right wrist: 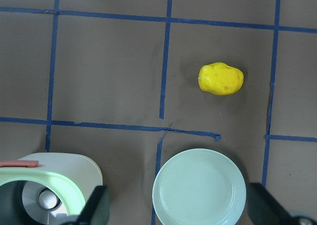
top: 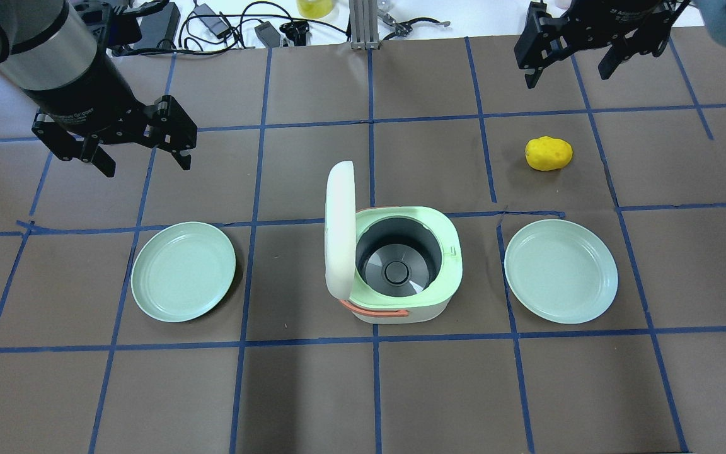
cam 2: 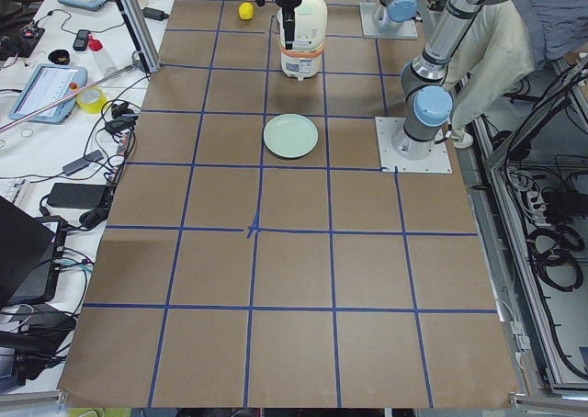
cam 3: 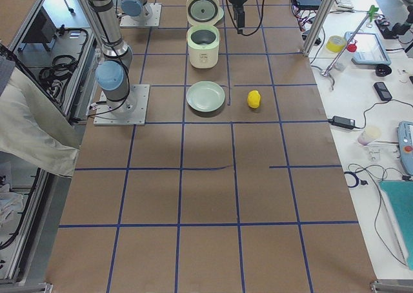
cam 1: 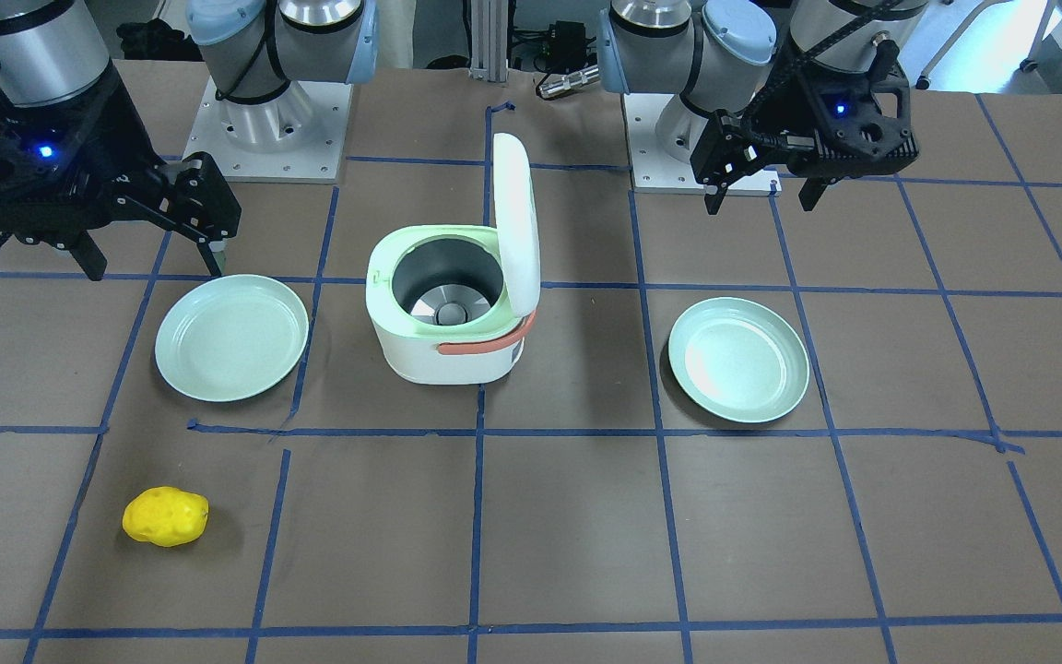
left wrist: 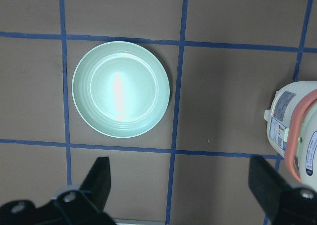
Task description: Press rice cooker button
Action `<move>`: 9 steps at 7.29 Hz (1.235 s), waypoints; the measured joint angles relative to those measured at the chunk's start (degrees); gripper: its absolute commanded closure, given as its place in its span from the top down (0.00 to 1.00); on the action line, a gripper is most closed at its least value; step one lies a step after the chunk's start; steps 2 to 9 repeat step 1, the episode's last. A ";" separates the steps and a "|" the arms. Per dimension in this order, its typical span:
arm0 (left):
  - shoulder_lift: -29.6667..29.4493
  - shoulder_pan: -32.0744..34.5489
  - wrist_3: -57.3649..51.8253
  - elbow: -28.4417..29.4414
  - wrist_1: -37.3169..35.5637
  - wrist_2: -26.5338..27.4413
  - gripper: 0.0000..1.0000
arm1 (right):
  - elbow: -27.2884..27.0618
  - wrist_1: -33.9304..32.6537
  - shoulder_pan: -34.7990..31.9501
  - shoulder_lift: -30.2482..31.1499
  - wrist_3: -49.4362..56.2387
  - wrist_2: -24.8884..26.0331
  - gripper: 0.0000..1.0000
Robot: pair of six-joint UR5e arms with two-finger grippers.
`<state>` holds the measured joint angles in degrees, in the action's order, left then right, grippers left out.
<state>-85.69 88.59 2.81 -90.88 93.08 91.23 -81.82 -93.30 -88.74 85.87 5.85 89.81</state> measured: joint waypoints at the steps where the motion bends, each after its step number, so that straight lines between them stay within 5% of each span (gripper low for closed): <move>1: 0.00 0.00 0.02 0.00 0.00 0.00 1.00 | 0.00 -0.02 -0.01 0.00 0.08 -0.12 1.00; 9: 0.00 0.00 0.02 0.00 0.00 0.00 1.00 | 0.00 -0.02 -0.01 0.00 0.08 -0.12 1.00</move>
